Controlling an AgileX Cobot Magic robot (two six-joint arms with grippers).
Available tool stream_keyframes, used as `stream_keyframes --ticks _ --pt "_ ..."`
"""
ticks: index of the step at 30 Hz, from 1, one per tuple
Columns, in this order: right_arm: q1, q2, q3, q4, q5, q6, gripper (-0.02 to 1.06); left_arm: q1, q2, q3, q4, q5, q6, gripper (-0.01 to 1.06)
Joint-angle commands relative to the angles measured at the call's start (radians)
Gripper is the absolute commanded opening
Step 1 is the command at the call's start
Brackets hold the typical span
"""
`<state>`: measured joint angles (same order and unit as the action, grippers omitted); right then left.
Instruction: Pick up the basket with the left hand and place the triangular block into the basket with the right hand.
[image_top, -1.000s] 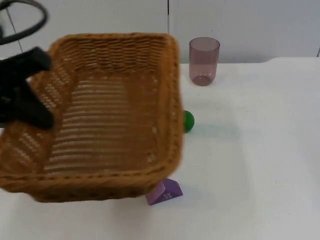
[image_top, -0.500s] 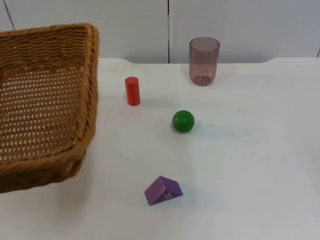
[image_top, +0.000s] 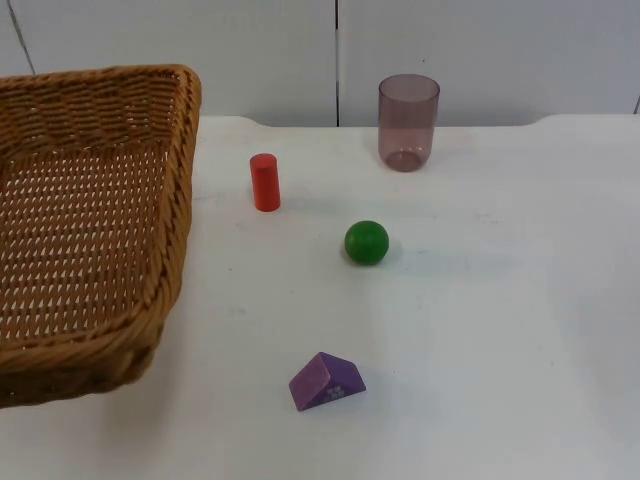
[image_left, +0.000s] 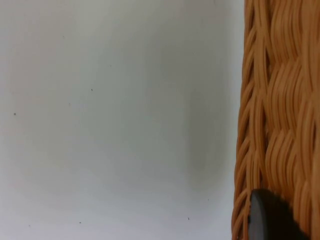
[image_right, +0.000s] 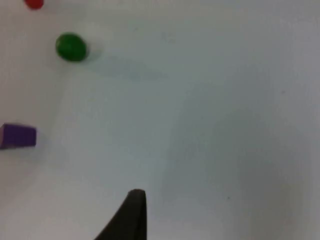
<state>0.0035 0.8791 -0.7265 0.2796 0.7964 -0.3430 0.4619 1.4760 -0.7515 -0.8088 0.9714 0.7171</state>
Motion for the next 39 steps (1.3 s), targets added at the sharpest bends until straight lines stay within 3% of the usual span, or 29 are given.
stream_keyframes --ticks 1,8,10,11,16,23,31,39 --pt "0.027 0.055 -0.017 0.047 0.022 -0.075 1.05 0.004 -0.015 0.001 -0.026 0.017 0.001 0.0" --pt "0.292 0.261 -0.14 -0.064 0.021 -0.079 1.02 0.004 -0.011 0.001 -0.026 0.017 0.001 0.0" --pt "0.432 0.35 -0.187 -0.134 0.012 -0.124 1.0 0.004 -0.011 0.001 -0.026 0.017 0.001 0.0" --pt "0.432 0.35 -0.187 -0.134 0.012 -0.124 1.0 0.004 -0.011 0.001 -0.026 0.017 0.001 0.0" --pt "0.644 0.534 -0.283 -0.173 -0.036 -0.26 1.0 0.004 -0.011 0.001 -0.026 0.017 0.001 0.0" --pt "0.74 0.734 -0.378 -0.173 -0.06 -0.363 1.0 0.004 -0.011 0.001 -0.021 0.027 -0.002 0.0" --pt "0.741 0.914 -0.413 -0.173 -0.149 -0.518 1.0 0.004 -0.011 0.001 -0.007 0.025 -0.011 0.0" --pt "0.741 1.005 -0.419 -0.173 -0.259 -0.578 1.0 0.004 -0.011 0.001 -0.002 0.029 -0.015 0.0"
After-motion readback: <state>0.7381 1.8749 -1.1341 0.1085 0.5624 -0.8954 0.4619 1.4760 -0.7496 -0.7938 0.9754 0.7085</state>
